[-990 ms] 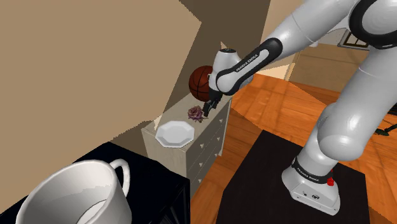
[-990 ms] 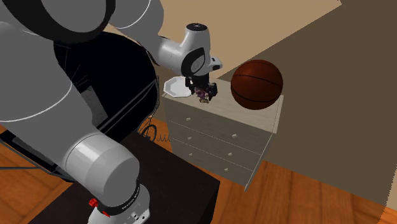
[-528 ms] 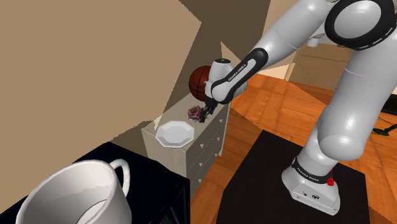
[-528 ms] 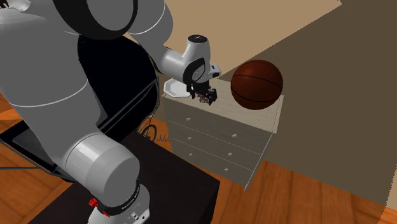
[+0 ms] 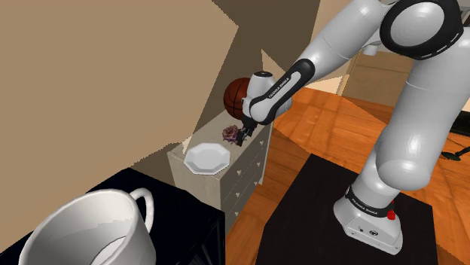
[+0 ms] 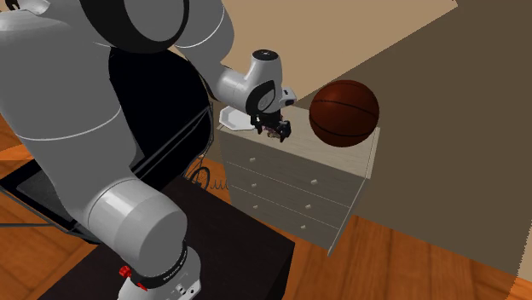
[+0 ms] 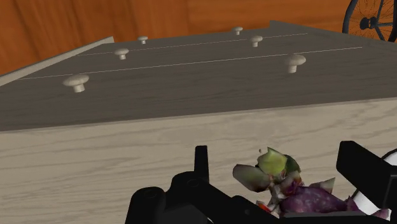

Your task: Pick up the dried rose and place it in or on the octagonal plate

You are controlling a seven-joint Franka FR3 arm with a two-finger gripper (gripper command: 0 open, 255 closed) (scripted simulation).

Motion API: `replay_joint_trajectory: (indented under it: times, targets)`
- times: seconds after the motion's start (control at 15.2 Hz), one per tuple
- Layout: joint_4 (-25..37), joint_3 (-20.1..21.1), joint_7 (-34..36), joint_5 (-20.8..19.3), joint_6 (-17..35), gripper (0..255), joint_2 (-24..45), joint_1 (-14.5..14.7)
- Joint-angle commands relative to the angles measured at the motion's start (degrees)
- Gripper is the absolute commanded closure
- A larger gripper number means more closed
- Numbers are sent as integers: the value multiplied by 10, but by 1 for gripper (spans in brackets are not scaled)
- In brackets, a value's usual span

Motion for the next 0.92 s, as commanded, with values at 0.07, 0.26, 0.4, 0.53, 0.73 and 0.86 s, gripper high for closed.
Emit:
replay_joint_trajectory:
  times: [0.07, 0.26, 0.4, 0.53, 0.73, 0.86]
  targets:
    - [0, 0, 0, 0, 0, 255, 0, 0]
    - [0, 0, 0, 0, 0, 255, 0, 0]
    - [0, 0, 0, 0, 0, 255, 0, 0]
    - [0, 0, 0, 0, 0, 255, 0, 0]
    - [1, -1, 1, -2, -8, 255, -7, 0]
    - [2, -1, 4, -5, -24, 255, -21, 0]
